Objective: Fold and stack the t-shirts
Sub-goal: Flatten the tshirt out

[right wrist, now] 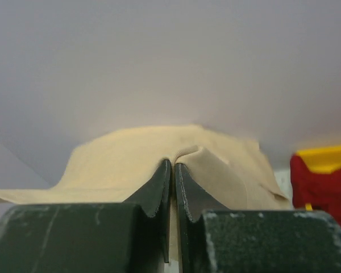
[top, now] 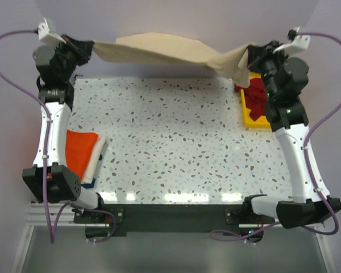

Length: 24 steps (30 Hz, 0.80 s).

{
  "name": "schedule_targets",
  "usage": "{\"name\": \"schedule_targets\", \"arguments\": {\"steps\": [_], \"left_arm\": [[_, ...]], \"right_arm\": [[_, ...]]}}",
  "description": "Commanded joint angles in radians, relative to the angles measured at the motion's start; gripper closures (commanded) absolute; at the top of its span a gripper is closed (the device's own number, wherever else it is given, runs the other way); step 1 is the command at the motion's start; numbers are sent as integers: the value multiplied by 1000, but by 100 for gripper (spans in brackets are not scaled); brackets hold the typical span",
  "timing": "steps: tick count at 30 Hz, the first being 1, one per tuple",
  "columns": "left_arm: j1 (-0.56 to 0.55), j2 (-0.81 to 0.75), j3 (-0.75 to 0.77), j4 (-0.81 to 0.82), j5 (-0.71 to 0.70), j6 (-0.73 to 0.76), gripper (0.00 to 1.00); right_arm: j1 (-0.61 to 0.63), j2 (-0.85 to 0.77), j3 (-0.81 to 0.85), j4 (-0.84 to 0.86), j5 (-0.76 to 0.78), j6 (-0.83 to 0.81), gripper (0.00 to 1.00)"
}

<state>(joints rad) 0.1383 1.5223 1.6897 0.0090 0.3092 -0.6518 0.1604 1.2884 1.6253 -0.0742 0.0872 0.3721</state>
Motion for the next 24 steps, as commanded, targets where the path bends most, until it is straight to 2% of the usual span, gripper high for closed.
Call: {"name": "schedule_targets", "arguments": {"steps": [1,2,5,10,17,24], "left_arm": [[1,-56,-327,85,24,-91,100],[1,-101,-472,100,25,-113,100],[0,-180,-698,74,-18,-120,100],[0,-255,-944,19,-65,-88,100],[-8,-362,-1128,-60,-131,-32,100],[-11,-493,-1233,-144,-191,-11,100]], "right_arm": [[-10,-79,-243,-61,34,99,100],[-10,-105,-362,-82,36,122,100],[-10,-202,-581,-156,23,189,100],[-10,-250,-832,-271,-10,203,100],[-12,-285,-1022,-334,-84,223,100],[-13,-414,-1113,-479,-130,281,100]]}}
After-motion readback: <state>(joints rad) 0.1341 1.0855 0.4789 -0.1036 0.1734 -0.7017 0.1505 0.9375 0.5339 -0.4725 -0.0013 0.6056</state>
